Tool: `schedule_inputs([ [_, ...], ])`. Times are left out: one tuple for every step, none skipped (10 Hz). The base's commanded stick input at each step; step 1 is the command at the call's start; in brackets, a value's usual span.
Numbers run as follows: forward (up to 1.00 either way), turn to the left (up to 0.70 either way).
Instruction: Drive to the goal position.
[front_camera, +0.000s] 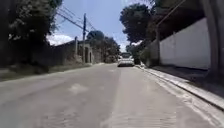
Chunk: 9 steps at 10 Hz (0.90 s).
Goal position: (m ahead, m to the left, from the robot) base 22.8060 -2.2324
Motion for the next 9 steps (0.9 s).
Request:
schedule_inputs([
  [1.0, 0.0],
  [1.0, 0.0],
  [1.0, 0.0],
  [1.0, 0.0],
  [1.0, 0.0],
  [1.0, 0.0],
  [1.0, 0.0],
  [1.0, 0.0],
  [1.0, 0.0],
])
